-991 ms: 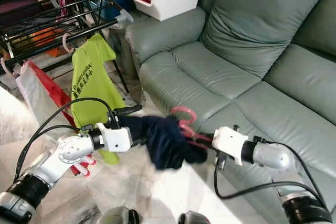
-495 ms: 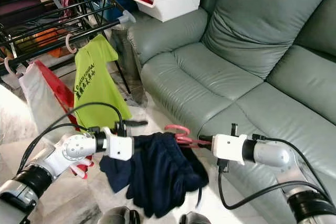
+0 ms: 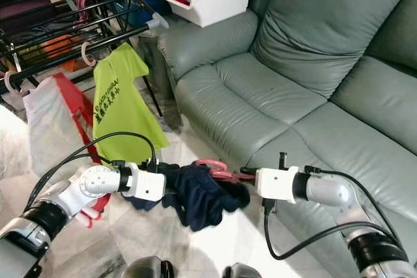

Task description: Hang hanger

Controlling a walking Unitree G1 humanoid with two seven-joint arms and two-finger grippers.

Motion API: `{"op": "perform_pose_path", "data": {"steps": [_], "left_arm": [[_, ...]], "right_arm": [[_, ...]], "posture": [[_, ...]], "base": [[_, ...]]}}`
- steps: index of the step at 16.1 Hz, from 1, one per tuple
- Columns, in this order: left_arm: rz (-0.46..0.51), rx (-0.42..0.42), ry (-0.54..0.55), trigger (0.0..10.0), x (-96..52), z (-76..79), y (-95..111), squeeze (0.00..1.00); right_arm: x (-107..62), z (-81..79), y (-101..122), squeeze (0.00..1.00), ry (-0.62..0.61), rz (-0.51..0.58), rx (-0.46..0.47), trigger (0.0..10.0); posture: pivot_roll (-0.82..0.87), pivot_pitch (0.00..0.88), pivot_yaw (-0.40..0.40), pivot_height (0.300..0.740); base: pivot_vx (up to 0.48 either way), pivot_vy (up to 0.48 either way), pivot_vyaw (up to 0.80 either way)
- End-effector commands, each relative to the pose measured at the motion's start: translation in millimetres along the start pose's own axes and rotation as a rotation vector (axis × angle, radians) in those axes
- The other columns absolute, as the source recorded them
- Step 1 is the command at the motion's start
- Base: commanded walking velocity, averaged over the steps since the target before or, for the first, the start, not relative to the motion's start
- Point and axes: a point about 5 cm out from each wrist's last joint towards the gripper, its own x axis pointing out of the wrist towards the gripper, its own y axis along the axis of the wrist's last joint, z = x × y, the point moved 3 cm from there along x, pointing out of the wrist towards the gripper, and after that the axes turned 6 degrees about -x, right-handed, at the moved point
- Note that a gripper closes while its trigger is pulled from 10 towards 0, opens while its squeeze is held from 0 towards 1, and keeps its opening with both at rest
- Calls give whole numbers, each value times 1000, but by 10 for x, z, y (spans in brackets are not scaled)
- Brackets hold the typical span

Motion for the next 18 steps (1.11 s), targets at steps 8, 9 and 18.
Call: {"op": "perform_pose_path", "data": {"steps": [8, 9, 18], "left_arm": [[-23, -19, -58, 0, 13, -63, 0, 0], [-18, -33, -80, 0, 13, -43, 6, 0], [-20, -141, -142, 0, 4, 49, -31, 0]], "right_arm": [[122, -6, 78, 0, 48, 53, -57, 10000], [143, -40, 74, 0, 60, 56, -60, 10000], [232, -34, 107, 0, 45, 80, -85, 10000]], "posture": [[-73, 21, 22, 740], [-73, 22, 21, 740], [-73, 24, 26, 740]], "base": [[0, 0, 0], [0, 0, 0], [0, 0, 0]]}}
